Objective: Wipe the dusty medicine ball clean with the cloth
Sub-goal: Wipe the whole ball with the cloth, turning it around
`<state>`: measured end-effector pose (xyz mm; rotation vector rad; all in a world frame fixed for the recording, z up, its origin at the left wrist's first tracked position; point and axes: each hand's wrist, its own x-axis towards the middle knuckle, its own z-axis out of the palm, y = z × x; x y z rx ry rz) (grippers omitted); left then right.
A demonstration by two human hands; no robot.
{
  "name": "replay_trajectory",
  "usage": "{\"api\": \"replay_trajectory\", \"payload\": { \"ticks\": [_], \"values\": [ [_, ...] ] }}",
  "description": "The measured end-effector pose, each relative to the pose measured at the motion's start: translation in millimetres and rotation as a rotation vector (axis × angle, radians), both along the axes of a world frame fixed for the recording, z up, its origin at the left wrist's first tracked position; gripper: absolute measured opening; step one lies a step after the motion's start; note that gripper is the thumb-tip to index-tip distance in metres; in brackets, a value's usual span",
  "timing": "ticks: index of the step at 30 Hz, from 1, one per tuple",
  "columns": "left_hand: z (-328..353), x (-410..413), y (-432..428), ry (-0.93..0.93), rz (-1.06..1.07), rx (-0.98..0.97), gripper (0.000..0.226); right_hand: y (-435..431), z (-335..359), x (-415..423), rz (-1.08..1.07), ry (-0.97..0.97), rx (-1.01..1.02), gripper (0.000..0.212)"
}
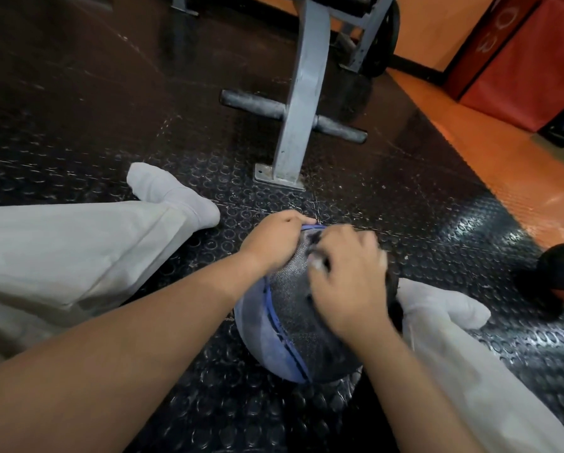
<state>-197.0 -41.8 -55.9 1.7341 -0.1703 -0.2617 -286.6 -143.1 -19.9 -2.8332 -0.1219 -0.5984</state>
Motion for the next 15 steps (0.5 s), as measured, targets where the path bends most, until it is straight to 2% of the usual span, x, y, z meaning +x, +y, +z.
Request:
{"api": "replay_trajectory", "payload": {
  "ticks": [3,5,8,10,11,13,15],
  "values": [
    [0,2,5,0.03,-0.026,-0.082,0.039,12,-6,-17,0.238,-0.025,-0.187,0.021],
    [-3,-1,10,-0.016,-0.114,-0.086,0.035,4,0,-10,0.302,0.025,-0.175,0.02],
    [-11,-2,17,-0.039,-0.152,-0.087,0.032,-21,7,17,0.115,0.103,0.103,0.015],
    [-14,-3,16,-0.012,-0.117,-0.08,0.032,-39,8,34,-0.062,0.177,0.319,0.022],
    [-14,-3,13,-0.004,-0.088,-0.067,0.034,-42,7,37,-0.114,0.18,0.331,0.024],
    [-12,-2,7,0.003,-0.028,-0.053,0.038,-38,7,31,-0.138,0.125,0.232,0.019],
    [-12,-1,4,0.002,0.001,-0.086,0.04,-21,4,15,-0.024,0.006,0.085,0.013]
  ]
}}
